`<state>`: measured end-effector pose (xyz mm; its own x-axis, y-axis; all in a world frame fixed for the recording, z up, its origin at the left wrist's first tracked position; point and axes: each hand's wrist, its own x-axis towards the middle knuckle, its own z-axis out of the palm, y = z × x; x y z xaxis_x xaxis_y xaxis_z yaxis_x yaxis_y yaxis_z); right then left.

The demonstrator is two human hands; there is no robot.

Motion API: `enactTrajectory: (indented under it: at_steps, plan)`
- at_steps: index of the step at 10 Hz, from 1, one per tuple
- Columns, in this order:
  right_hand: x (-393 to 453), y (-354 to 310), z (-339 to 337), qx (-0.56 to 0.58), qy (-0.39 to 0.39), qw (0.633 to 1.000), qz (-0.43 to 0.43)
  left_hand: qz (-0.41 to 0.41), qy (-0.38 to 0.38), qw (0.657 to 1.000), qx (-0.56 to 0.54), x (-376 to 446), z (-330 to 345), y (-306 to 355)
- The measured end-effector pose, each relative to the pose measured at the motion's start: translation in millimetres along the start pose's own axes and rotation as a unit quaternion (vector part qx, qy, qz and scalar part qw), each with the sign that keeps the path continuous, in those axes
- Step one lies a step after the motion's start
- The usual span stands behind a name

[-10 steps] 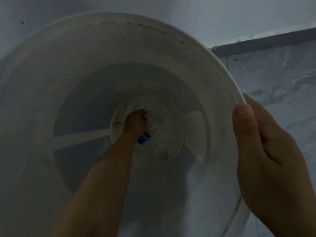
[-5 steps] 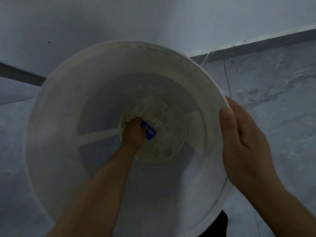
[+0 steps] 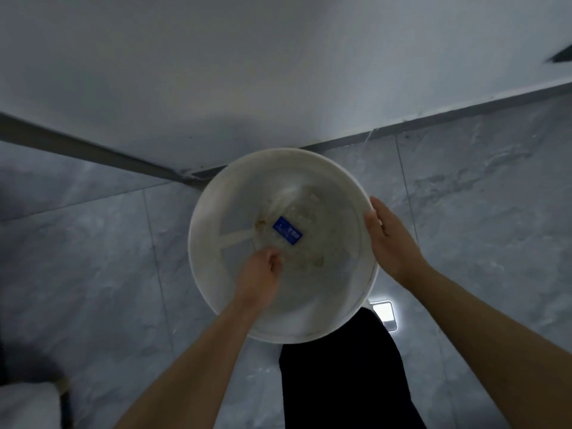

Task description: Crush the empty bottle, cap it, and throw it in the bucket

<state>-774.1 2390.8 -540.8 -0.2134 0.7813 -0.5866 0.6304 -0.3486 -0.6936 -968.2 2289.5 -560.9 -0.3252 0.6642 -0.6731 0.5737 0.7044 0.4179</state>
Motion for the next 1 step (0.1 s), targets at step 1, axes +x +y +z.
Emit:
enactTrajectory:
  at_steps: [1]
  plan:
    - [-3.2, -17.5, -14.5, -0.009, -0.006, 0.996, 0.086, -0.012, 0.020, 1.000, 0.002, -22.1, -19.8, 10.9]
